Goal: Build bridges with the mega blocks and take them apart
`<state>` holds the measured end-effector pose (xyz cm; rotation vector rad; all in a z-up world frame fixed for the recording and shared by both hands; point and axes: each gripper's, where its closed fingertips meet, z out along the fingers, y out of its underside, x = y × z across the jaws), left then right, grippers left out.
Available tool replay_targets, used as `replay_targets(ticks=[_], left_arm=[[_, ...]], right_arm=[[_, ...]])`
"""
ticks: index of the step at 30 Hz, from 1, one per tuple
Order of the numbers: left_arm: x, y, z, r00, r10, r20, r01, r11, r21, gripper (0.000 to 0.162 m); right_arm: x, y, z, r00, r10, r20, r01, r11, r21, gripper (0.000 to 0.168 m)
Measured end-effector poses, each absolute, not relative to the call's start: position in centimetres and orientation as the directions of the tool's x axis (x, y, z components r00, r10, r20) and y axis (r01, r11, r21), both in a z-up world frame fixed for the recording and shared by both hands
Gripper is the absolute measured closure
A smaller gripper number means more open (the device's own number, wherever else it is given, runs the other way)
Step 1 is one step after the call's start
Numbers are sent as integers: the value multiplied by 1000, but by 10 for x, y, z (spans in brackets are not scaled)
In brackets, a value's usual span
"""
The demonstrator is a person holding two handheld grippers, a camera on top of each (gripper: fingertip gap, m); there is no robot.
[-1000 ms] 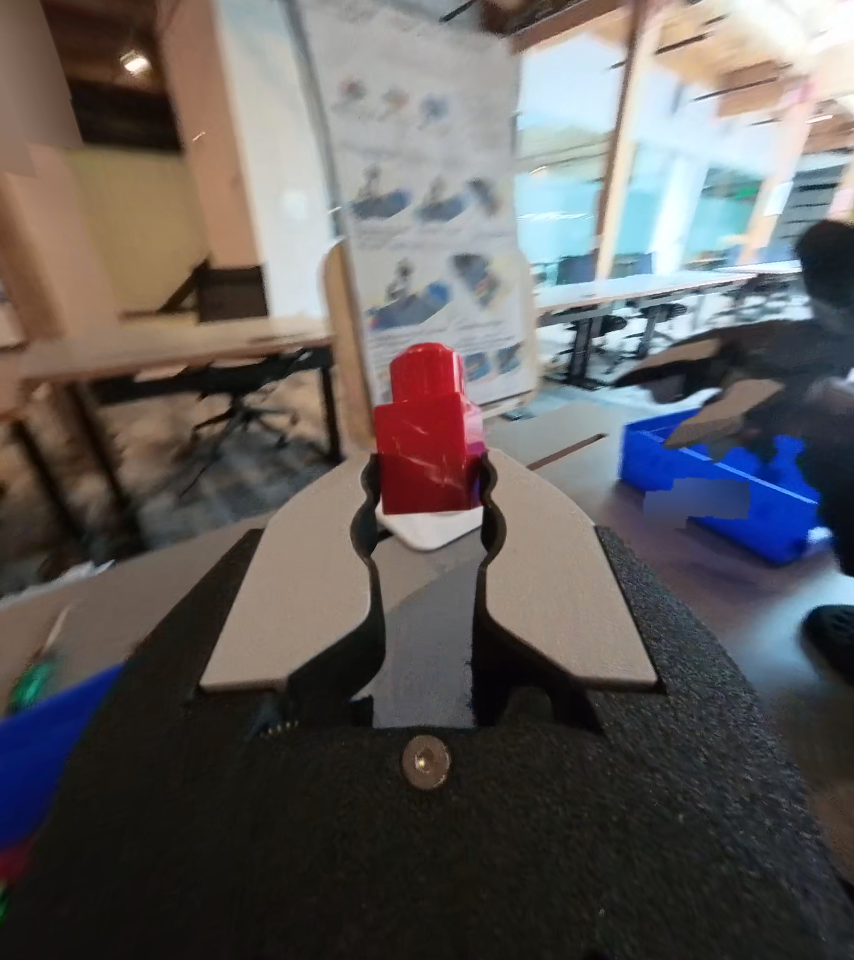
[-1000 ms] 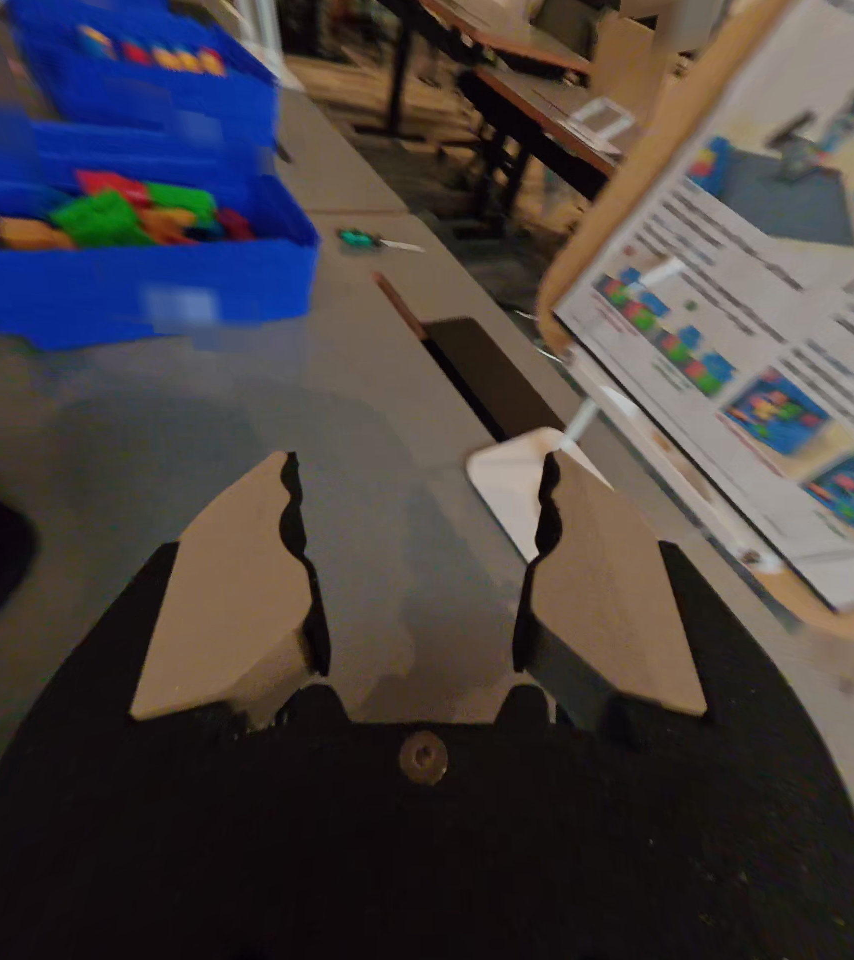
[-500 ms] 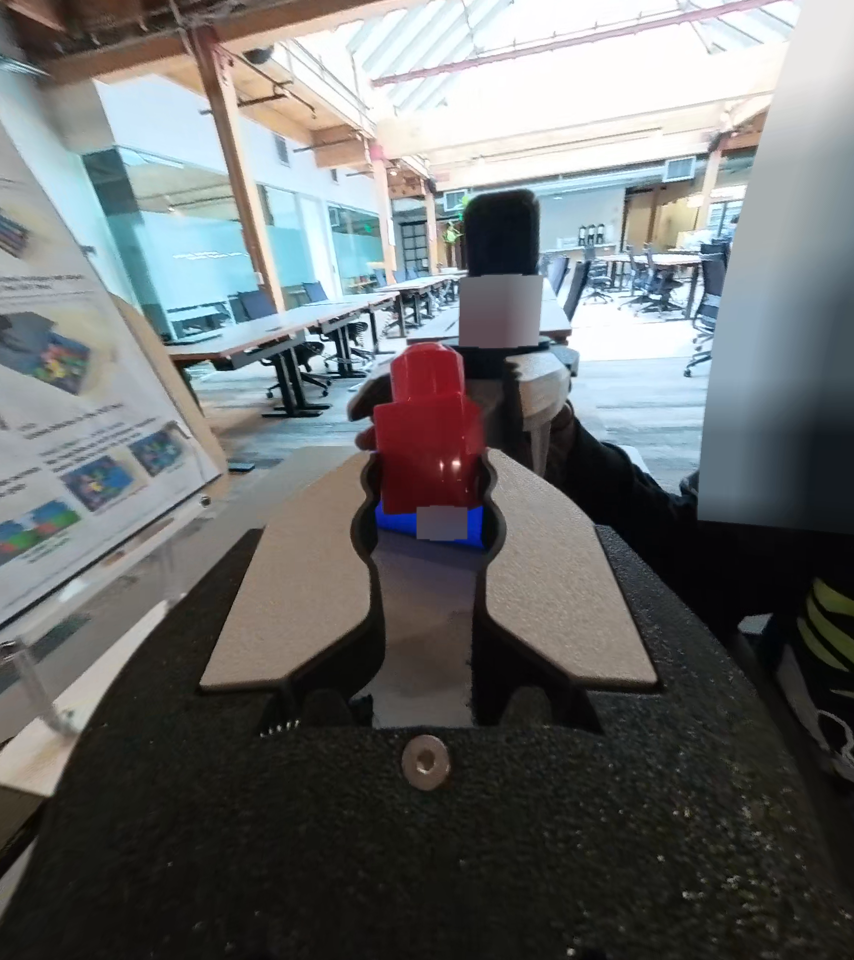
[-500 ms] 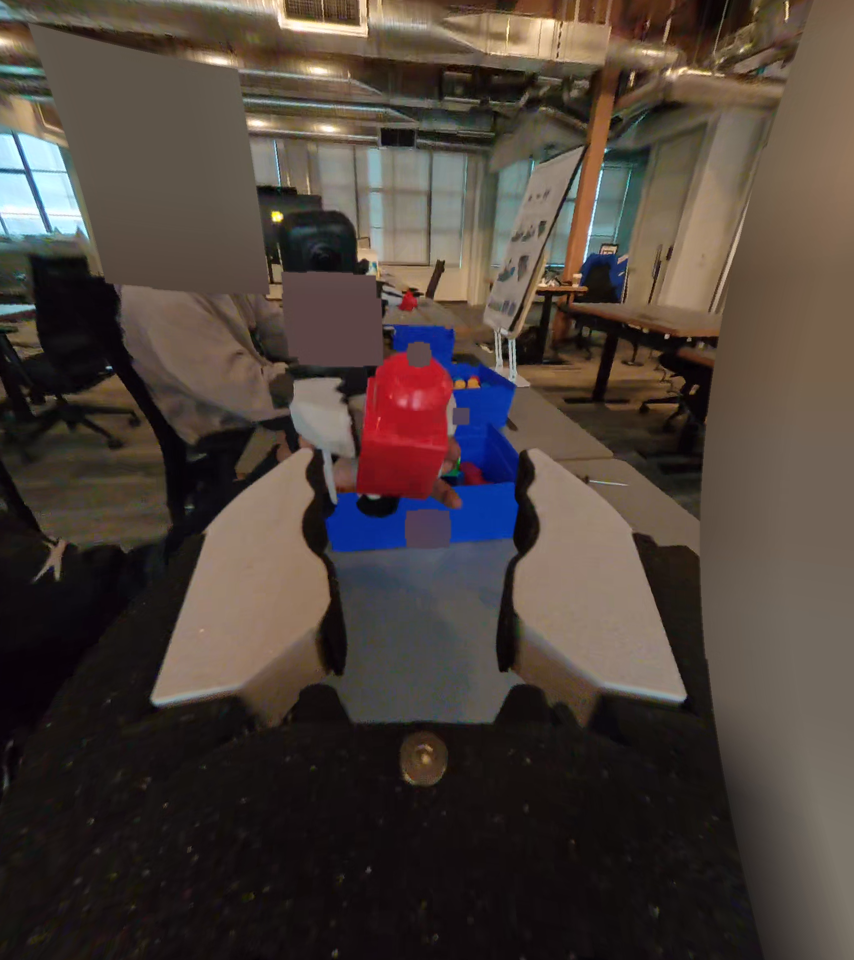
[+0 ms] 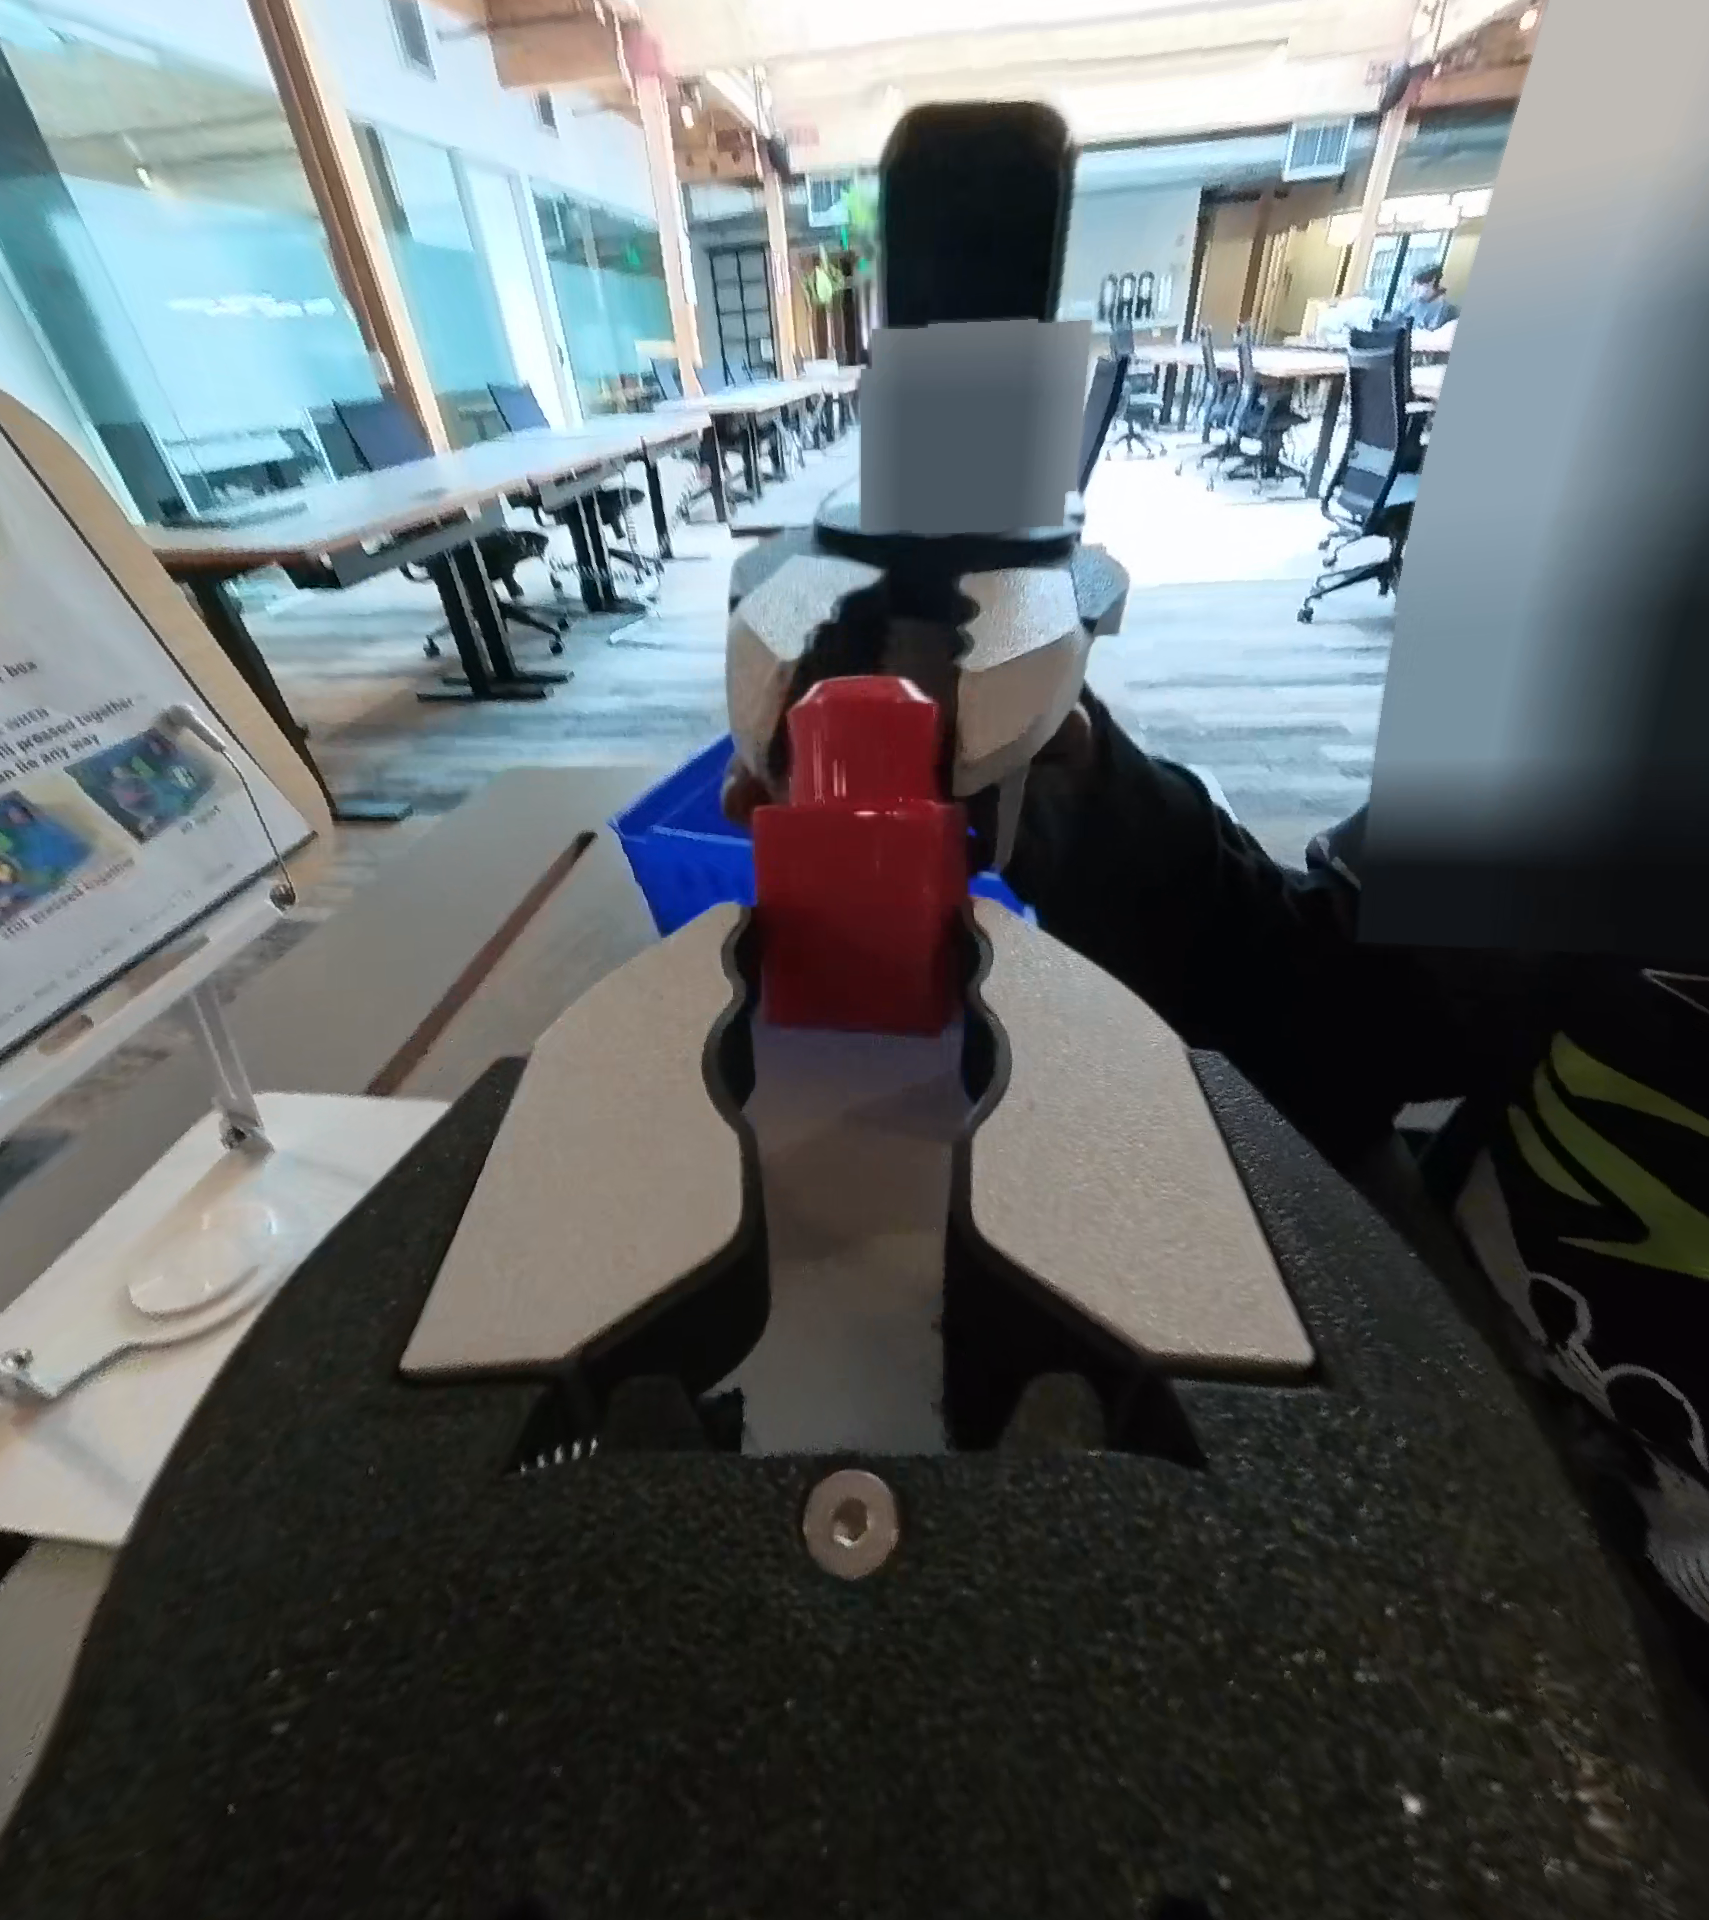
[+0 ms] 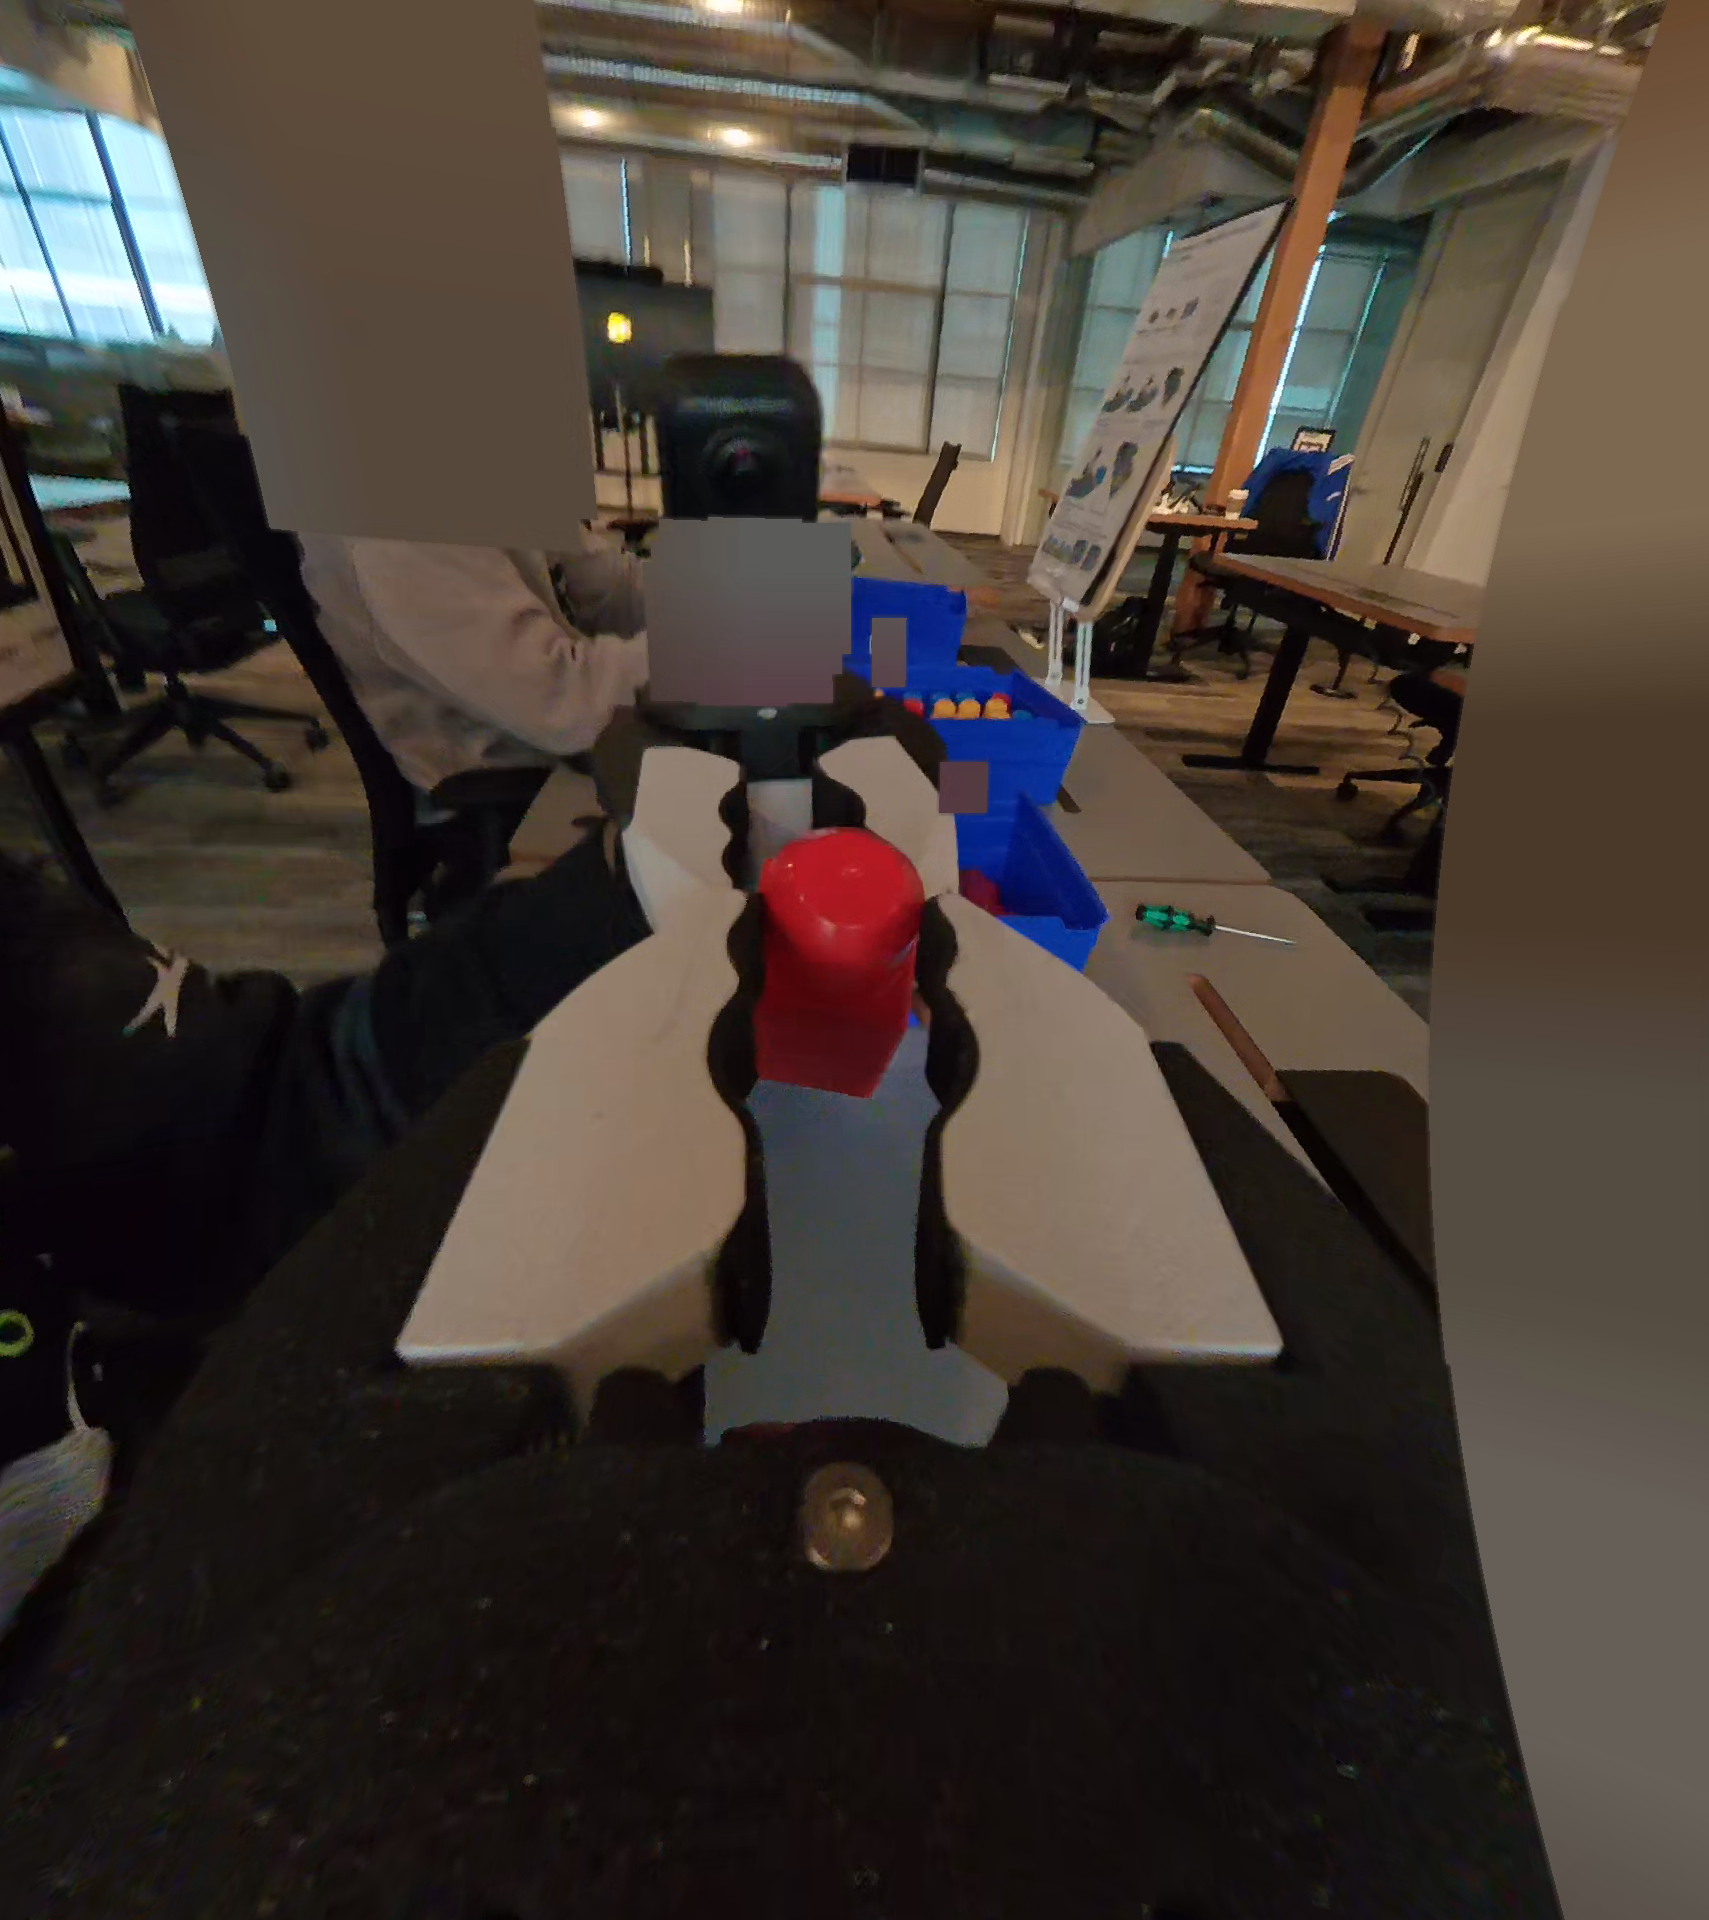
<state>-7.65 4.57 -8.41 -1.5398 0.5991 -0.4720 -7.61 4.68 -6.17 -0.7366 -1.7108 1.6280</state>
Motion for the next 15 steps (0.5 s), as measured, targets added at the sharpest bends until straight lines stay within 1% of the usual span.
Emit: replay_targets(ticks=[2,5,7,11,15], left_arm=[[-82,42,-92,781,-623,-43,-106,-65,-992,125],[-104,36,-99,834,-550,-38,-130,-129,-983,115],[-122,31,-97,875,-482,-51,-133,-138,-981,111],[-155,20,-85,941,-328,-85,-126,-106,-986,110],[-177,5,-81,967,-218,-134,-161,-111,-981,114]], right_arm=[[-79,43,-69,-627,769,123,-42,124,-991,141],[-86,42,-88,-637,755,156,2,204,-979,140],[-90,38,-106,-671,722,172,30,258,-966,141],[-108,36,-150,-708,685,172,113,351,-930,141],[-122,35,-190,-711,690,133,198,379,-904,141]])
